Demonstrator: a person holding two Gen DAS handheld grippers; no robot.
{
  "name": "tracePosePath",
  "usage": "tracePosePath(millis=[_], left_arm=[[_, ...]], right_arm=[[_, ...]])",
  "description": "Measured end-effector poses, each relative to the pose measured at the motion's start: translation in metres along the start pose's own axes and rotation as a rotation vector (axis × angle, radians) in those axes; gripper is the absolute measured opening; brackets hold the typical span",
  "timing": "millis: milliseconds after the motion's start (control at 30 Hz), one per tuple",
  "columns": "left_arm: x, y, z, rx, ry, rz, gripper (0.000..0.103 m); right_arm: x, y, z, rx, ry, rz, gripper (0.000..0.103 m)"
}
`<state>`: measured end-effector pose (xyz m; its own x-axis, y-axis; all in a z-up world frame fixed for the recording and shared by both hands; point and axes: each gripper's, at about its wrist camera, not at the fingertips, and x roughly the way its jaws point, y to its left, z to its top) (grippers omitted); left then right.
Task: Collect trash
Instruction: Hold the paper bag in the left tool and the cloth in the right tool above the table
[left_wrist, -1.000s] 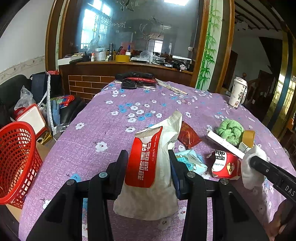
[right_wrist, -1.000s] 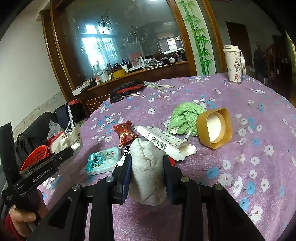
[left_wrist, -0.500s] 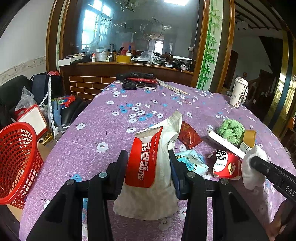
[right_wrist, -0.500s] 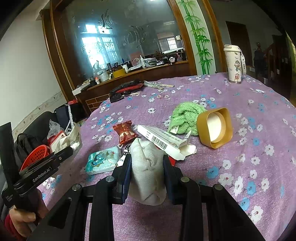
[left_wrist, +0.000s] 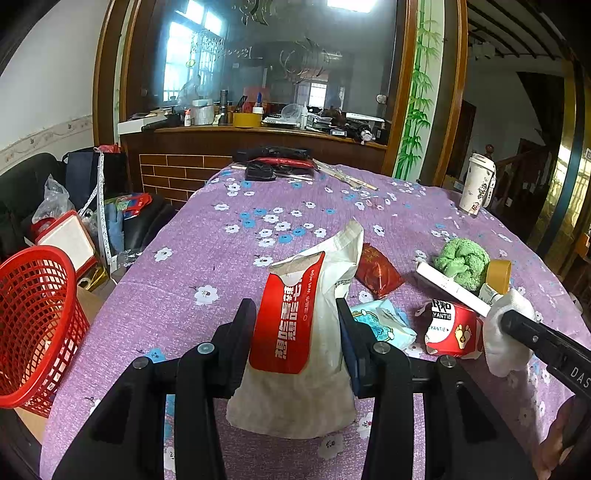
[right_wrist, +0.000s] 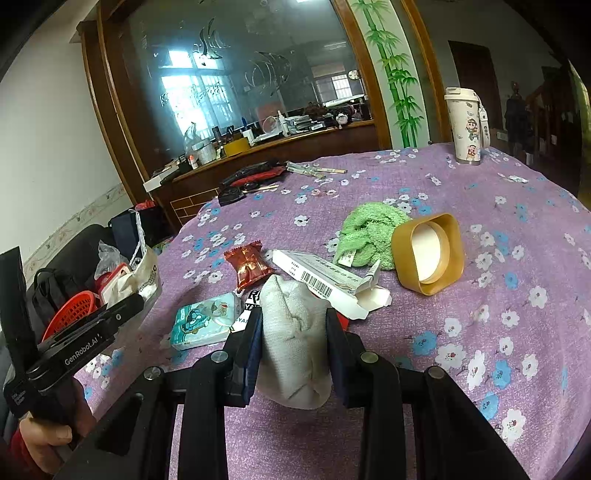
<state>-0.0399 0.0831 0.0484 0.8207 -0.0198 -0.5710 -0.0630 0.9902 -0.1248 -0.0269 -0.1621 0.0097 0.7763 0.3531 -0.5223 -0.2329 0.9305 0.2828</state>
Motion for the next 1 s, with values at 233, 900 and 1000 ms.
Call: tracePosePath(millis=[233,900,1000], left_arm=[[0.000,0.000,0.000,0.002,-0.003,0.003,0.041],[-0.043,0.013,0.001,0.066,-0.032,-0.010,0.041],[-0.050,0.018,-0.004,0.071,-0.026,-0.012,0.041]], right_arm=[[0.001,0.000,-0.002,0.000,-0.002,-0.008,0.035],[-0.025,0.039,-0.008,-0.056,0.038,-0.031,0.034],[-0.028,0.049,-0.011,-0.059,0.057,-0.010,0.034]])
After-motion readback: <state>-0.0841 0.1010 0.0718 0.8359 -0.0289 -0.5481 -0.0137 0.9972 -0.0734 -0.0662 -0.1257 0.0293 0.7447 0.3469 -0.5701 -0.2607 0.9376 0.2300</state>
